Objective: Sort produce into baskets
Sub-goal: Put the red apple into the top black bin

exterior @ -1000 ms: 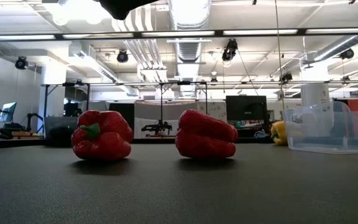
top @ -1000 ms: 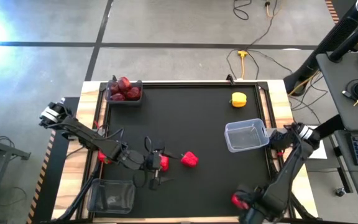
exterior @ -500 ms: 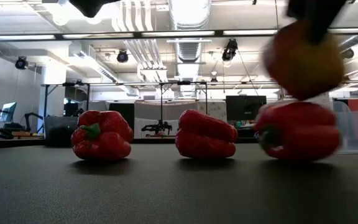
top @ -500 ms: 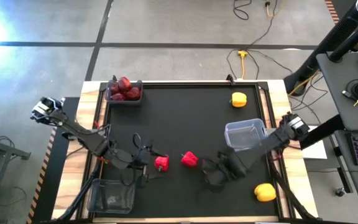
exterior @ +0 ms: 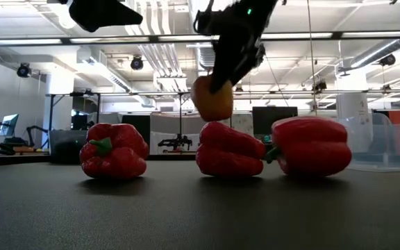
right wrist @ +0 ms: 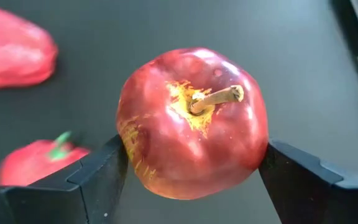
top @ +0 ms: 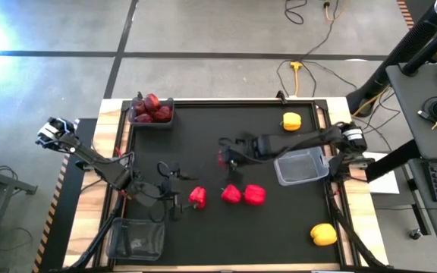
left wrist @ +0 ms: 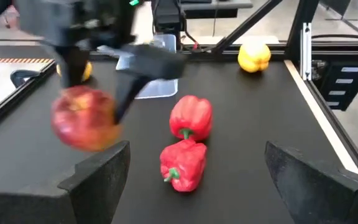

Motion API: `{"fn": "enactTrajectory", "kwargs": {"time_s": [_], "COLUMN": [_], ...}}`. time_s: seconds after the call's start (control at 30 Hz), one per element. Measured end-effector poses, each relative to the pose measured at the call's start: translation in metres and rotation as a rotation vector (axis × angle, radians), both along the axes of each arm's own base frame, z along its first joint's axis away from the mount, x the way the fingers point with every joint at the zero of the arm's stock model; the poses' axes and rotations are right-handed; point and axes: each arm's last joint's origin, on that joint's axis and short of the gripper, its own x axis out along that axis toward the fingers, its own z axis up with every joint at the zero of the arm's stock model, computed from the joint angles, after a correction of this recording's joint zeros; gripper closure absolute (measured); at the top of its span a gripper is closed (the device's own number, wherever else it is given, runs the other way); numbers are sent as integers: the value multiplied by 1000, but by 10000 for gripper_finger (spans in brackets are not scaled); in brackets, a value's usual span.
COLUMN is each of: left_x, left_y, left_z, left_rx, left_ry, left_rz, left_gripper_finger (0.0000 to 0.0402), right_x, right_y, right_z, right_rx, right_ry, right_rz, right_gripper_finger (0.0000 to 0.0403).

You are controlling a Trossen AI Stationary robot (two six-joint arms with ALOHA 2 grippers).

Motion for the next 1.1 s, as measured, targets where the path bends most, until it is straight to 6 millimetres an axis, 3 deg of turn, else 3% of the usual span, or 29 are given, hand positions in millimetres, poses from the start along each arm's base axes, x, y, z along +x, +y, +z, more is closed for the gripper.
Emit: {"fn": "enactTrajectory", "kwargs": {"time_s": [0.27, 0.43, 0.63, 0.9, 1.1], "left_x": [5, 12, 20, 39, 60], "left_y": [3, 16, 31, 38, 29], "left_z": [-17, -23, -43, -64, -70], "left_rx": [-51, -98, -146, 20, 132], "left_ry": [93, 74, 71, 35, 91], "left_rz": [9, 117, 297, 502, 476], "left_gripper_finger": [48, 47, 47, 47, 47], "right_x": [8, 2, -11, -13, -10], "right_y": [-27, -29, -27, -27, -24], "right_z": [-43, -70, -91, -97, -89], "right_rx": [8, 75, 104, 95, 80], "right_ry": [-183, -238, -175, -187, -176], "right_rz": [22, 51, 72, 100, 150], "right_gripper_finger": [90, 73, 58, 39, 35]}}
